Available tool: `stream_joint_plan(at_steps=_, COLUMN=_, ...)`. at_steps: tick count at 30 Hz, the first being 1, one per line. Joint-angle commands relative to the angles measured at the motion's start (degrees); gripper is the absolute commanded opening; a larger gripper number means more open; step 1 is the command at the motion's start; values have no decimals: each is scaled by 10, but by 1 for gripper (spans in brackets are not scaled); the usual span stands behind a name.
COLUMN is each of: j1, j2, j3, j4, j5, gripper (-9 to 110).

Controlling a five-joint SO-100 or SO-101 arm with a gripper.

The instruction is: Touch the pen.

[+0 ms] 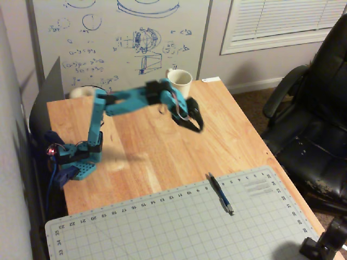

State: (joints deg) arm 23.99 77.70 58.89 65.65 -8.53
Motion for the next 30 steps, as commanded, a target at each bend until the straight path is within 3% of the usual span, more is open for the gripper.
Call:
stream_joint_plan(at_steps=1, j1=39, j2=-107, j3=-178, j4=-12, j5=-4, gripper=0)
stream_joint_plan(at_steps=19, j1=75, j2=-592, j3=-705, j4=-12, j5=-4, gripper=1)
stream_joint_plan(at_steps=30, j1=73, j2=-679, j3=-723, j4=-12, j5=-4, gripper=1)
